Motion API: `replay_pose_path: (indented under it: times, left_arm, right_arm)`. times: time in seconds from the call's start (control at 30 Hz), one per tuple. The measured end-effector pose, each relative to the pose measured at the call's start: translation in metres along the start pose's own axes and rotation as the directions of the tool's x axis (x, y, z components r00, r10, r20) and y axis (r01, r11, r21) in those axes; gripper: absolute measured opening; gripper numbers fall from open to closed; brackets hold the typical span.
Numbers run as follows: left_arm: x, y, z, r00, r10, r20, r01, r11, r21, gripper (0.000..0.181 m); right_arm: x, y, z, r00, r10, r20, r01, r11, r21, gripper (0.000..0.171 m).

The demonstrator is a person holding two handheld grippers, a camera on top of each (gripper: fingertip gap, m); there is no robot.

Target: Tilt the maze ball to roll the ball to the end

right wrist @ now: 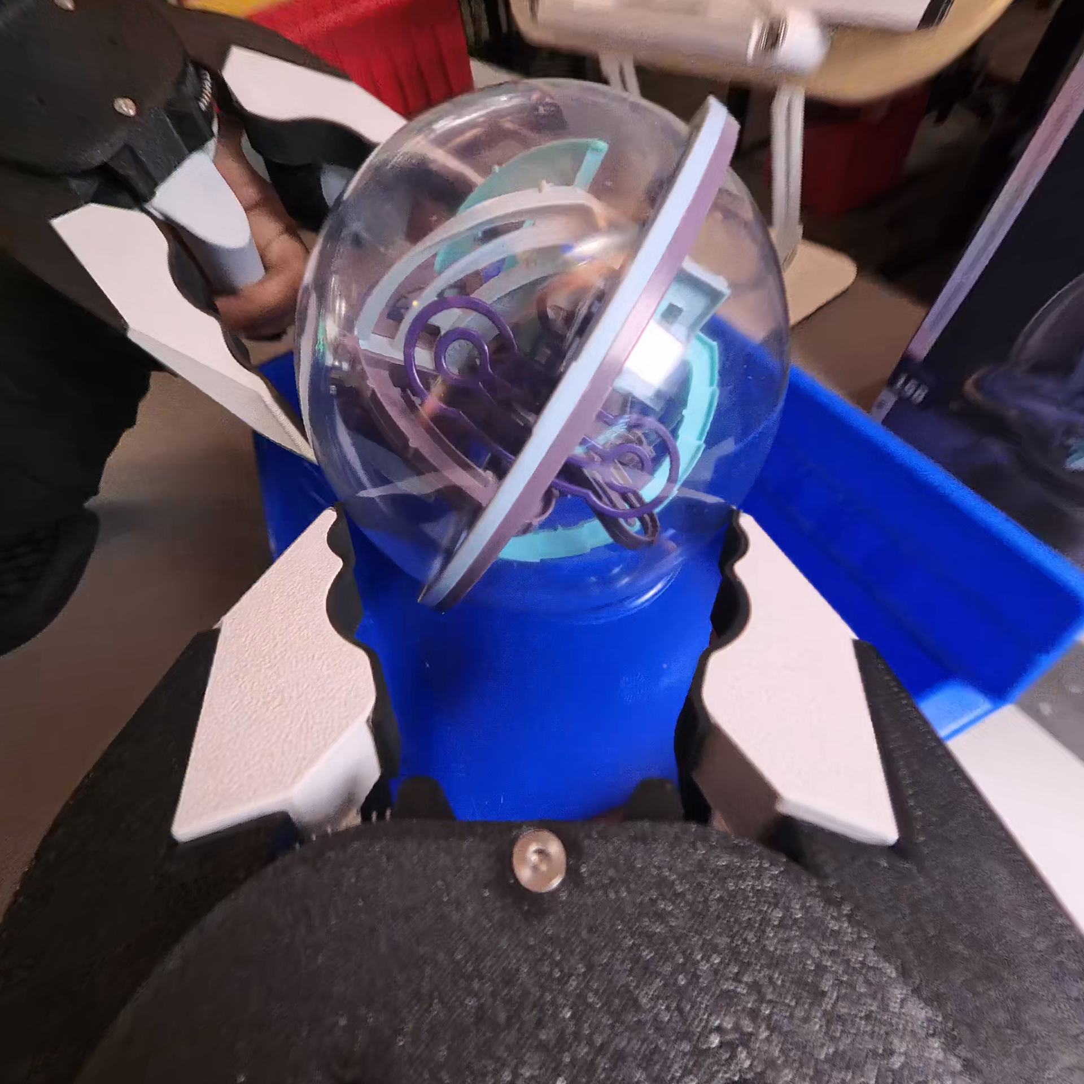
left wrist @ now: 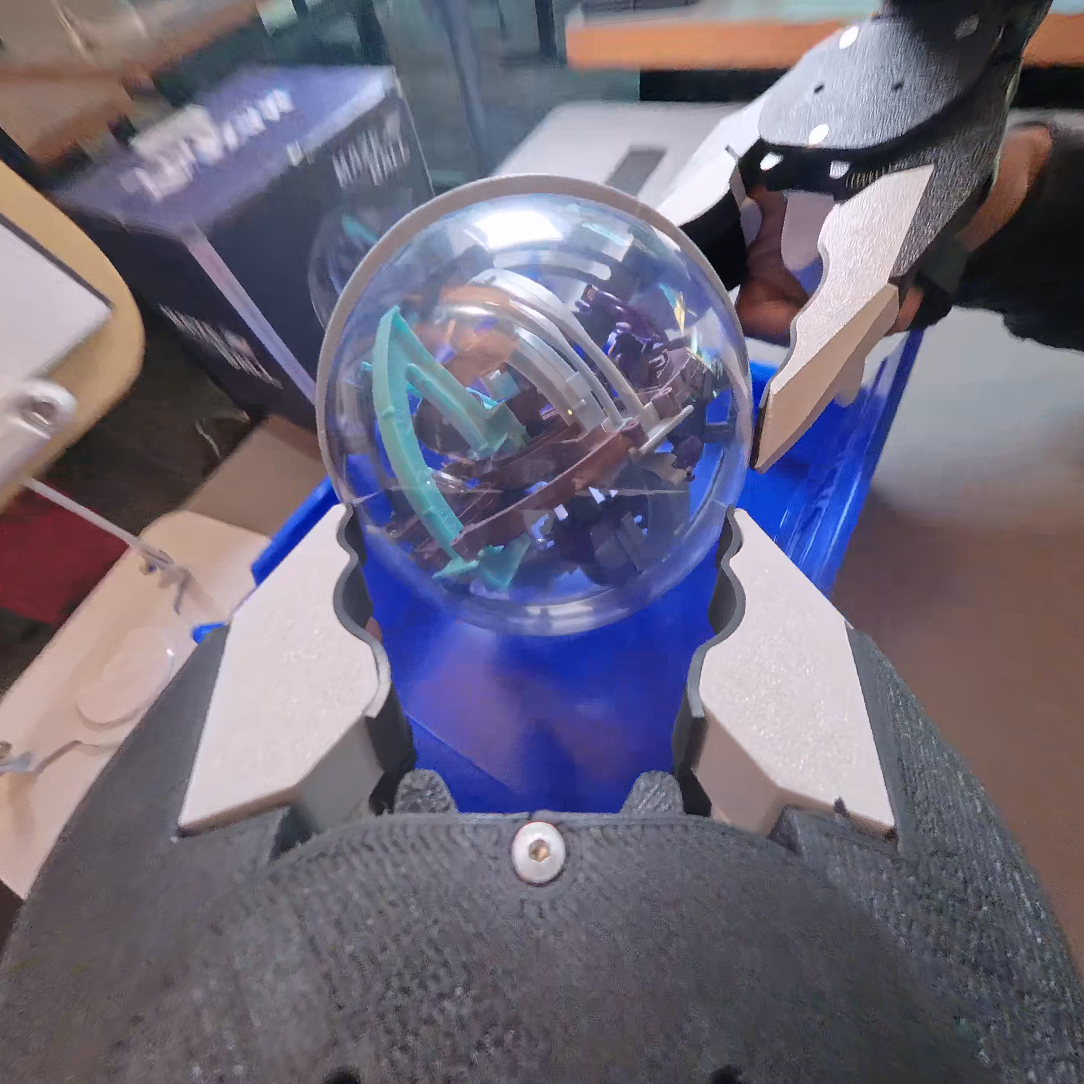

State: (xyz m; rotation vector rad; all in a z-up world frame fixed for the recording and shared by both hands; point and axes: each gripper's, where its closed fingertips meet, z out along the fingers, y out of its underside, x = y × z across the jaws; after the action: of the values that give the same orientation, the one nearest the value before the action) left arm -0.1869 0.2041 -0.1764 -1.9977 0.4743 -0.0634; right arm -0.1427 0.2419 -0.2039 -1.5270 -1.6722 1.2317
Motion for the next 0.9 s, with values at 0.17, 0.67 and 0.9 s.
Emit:
replay_pose_path:
  times: [0.17, 0.67, 0.9]
  left_arm:
    - [0.015, -0.070, -0.048, 0.988, 0.105, 0.110, -0.130, 0.959, 0.250, 0.120]
    - [0.115, -0.047, -0.123, 0.962, 0.170, 0.213, -0.239, 0.901, 0.363, 0.122]
    - [0.167, 0.044, -0.100, 0.984, 0.127, 0.128, -0.154, 0.959, 0.239, 0.116]
  right_arm:
    - [-0.035, -0.072, -0.053, 0.953, -0.251, -0.170, 0.285, 0.934, 0.216, 0.123]
    - [-0.157, -0.049, -0.089, 0.842, -0.445, -0.304, 0.521, 0.818, 0.245, 0.123]
    - [-0.174, 0.057, -0.064, 0.876, -0.412, -0.250, 0.451, 0.884, 0.123, 0.123]
